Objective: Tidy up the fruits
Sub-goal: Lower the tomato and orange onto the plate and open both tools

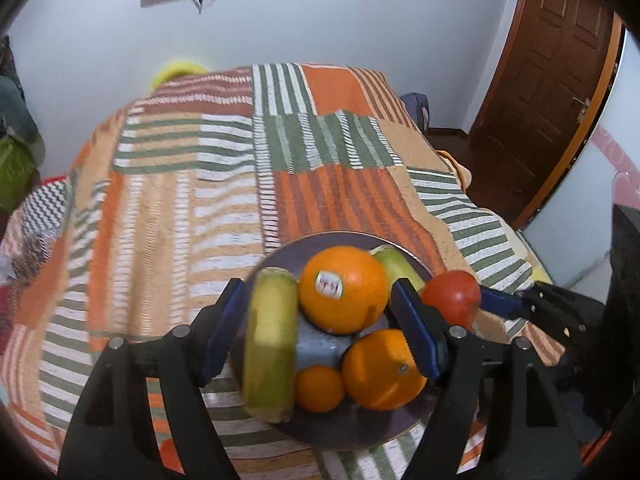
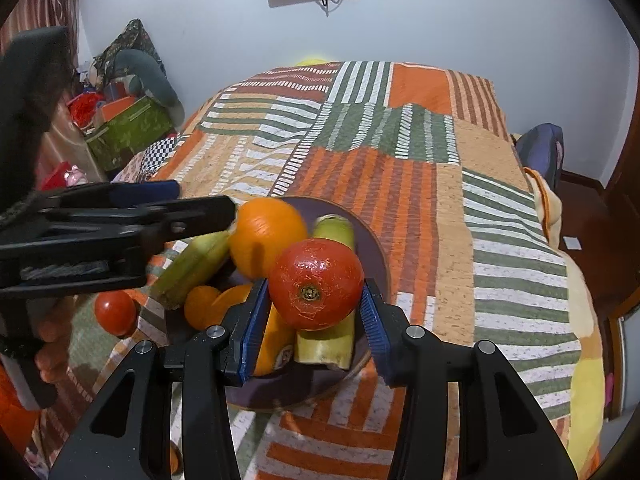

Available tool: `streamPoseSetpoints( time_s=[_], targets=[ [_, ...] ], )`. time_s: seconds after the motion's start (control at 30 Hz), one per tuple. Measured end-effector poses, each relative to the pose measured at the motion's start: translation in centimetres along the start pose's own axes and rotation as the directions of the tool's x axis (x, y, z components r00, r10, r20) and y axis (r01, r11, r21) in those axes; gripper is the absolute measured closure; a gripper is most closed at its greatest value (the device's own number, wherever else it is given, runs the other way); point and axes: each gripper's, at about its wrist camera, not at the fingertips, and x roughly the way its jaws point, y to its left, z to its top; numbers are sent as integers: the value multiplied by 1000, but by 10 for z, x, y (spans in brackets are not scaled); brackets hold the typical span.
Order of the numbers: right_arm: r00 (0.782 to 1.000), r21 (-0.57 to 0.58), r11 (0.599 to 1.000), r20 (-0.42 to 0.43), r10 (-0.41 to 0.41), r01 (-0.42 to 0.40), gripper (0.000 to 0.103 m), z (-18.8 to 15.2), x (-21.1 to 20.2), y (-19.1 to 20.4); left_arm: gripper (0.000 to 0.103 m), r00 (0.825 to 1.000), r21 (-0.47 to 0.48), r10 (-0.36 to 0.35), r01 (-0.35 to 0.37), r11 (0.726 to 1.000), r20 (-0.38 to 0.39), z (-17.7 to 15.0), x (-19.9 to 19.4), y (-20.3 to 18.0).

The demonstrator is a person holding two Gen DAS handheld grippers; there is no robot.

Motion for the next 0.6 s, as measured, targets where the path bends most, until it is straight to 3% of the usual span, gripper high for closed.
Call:
streamPoseSetpoints(
  time_s=[0.33, 0.6],
  targets=[
    [1000, -9, 1000, 2, -11, 11, 60, 14, 11, 10, 29, 996, 8, 89, -89, 996, -23, -32, -13, 33],
    [1000, -69, 997, 2, -31, 31, 58, 9, 7, 24, 29, 995, -27, 96, -97, 995, -41, -50, -20, 49]
  ],
)
